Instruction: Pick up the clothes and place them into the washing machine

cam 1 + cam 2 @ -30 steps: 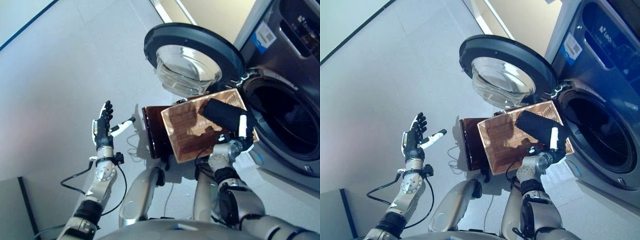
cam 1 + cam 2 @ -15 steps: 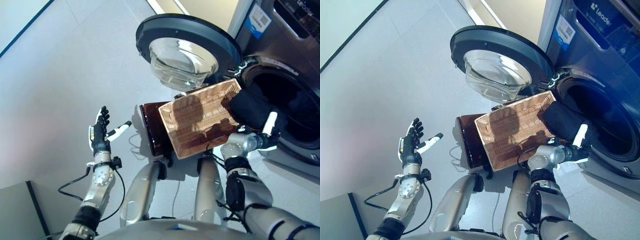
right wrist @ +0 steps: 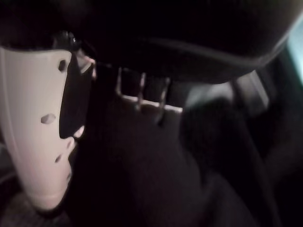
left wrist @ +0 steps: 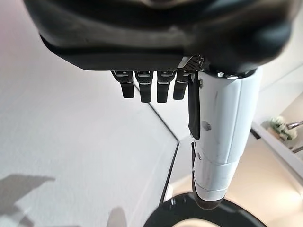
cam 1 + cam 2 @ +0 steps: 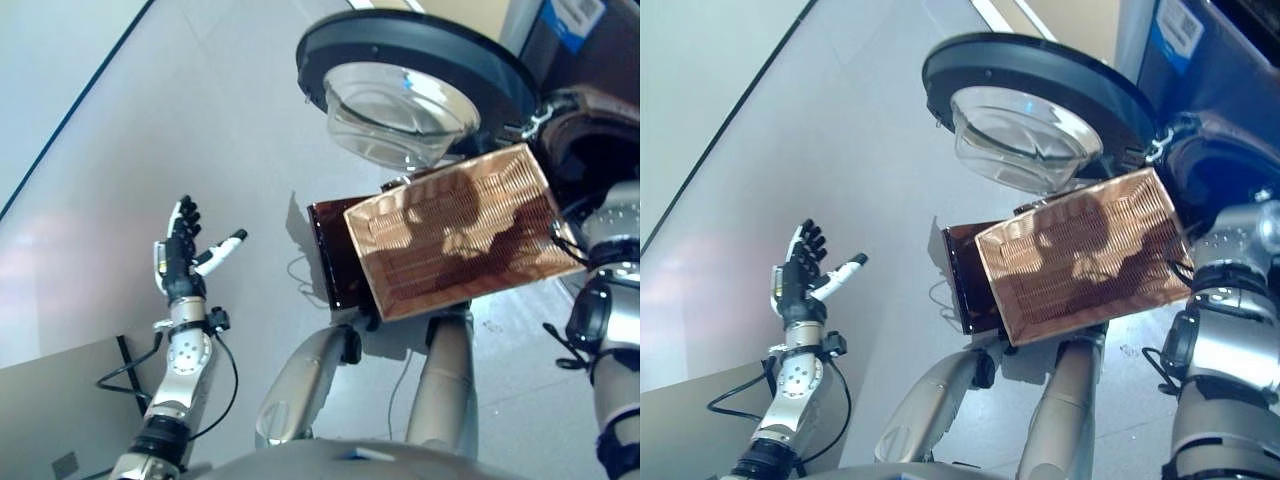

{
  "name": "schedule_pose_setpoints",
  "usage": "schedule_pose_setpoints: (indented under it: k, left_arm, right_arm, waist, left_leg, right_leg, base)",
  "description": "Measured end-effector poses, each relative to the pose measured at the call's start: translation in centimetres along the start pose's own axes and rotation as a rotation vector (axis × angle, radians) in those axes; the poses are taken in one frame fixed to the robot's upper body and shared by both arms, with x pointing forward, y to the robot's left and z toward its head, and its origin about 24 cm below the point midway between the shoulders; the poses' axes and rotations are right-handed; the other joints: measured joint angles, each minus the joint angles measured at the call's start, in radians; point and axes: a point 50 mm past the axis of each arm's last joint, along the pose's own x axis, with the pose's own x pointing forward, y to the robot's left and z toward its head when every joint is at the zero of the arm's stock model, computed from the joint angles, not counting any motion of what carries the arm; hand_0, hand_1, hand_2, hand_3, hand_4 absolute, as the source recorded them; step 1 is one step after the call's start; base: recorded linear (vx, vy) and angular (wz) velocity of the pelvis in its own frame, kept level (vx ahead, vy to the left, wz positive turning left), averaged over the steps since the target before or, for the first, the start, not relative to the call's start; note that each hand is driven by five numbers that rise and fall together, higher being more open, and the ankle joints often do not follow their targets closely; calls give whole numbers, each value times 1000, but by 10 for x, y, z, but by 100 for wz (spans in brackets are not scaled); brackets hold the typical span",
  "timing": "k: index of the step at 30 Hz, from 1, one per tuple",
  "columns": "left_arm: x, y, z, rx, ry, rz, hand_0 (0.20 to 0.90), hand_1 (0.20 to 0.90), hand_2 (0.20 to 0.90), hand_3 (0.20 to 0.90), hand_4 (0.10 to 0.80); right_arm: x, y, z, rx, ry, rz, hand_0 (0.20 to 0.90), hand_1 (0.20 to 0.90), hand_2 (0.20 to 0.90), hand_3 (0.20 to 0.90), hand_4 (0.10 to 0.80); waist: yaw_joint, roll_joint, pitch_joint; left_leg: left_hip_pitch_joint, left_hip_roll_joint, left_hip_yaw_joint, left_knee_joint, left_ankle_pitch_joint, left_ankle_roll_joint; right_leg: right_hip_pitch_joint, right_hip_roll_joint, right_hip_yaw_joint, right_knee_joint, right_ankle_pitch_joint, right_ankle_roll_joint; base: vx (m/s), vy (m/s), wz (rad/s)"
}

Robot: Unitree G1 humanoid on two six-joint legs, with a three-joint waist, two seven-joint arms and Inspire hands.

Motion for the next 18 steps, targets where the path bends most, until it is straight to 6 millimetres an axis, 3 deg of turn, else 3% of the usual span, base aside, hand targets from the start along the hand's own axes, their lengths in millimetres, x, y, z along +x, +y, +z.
schedule_pose_setpoints:
  k: [12,15,18]
  left_arm:
    - [-3,-5,-2,-47,21,14,900,900,900,900,800]
    - [-5,-7,-4,-62,32,15,900,900,900,900,800]
    - [-6,-11,-8,-68,53,12,900,900,900,900,800]
  right_arm:
    - [-3,-2,-11,-21,30,44,900,900,900,900,800]
    - [-9,-17,-36,-73,117,9,900,900,900,900,800]
    - [-27,-31,-68,-133,194,40,900,900,900,900,800]
  waist:
    - [-11,-7,5]
    - [-20,-16,12]
    - [-32,-20,13]
  left_leg:
    - [27,8,-4,-31,13,-3]
    - [87,9,-16,-65,20,-6]
    - [146,11,-34,-109,37,-10]
  right_leg:
    - [29,15,-1,-36,30,-3]
    - [90,15,-17,-59,29,-4]
    - [148,18,-33,-85,29,-5]
  base:
    - [20,13,-4]
    - [0,0,0]
    - [28,-12,5]
